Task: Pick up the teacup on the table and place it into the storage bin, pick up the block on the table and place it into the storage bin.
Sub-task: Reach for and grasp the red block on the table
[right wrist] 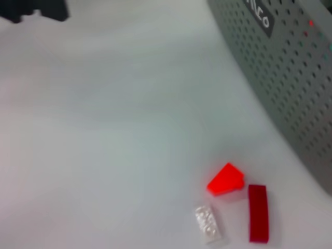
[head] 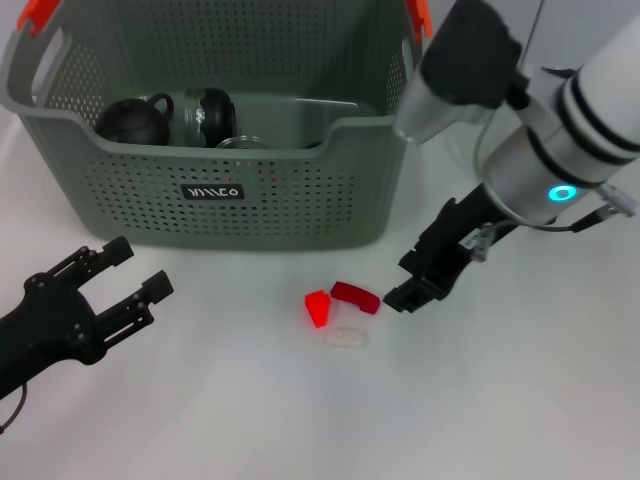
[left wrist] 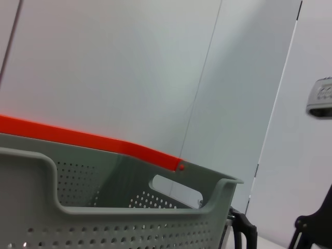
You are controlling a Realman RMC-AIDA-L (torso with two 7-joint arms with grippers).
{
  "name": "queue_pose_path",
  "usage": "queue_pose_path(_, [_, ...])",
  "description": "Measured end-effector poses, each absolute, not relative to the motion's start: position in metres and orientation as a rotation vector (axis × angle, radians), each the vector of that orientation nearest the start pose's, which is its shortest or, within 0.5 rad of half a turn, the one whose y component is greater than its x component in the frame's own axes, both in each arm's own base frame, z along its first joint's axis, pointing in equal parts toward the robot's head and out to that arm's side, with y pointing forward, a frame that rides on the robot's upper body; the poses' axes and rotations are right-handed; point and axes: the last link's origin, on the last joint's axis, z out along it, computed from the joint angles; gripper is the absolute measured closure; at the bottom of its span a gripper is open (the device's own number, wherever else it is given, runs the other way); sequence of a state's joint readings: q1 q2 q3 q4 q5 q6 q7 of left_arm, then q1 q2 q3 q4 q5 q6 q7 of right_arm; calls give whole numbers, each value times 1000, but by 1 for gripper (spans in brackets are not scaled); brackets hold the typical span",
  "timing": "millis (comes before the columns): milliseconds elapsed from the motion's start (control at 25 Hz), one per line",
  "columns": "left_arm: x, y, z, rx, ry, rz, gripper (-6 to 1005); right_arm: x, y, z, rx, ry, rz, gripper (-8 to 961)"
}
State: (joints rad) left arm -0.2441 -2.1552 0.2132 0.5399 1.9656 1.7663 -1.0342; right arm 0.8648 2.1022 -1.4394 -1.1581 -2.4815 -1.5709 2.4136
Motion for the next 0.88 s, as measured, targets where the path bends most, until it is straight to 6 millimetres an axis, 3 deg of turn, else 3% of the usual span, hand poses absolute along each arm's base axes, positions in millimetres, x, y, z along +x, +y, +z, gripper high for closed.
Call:
queue_pose_path(520, [-334,225,13,-2207,-696,-1024,248,131,376,-99,-2817,474,-537,431])
queue_pose_path(880, [-333,227,10,-2215,-697,-1022,249,144,378,-112,-2799,466,-499,434])
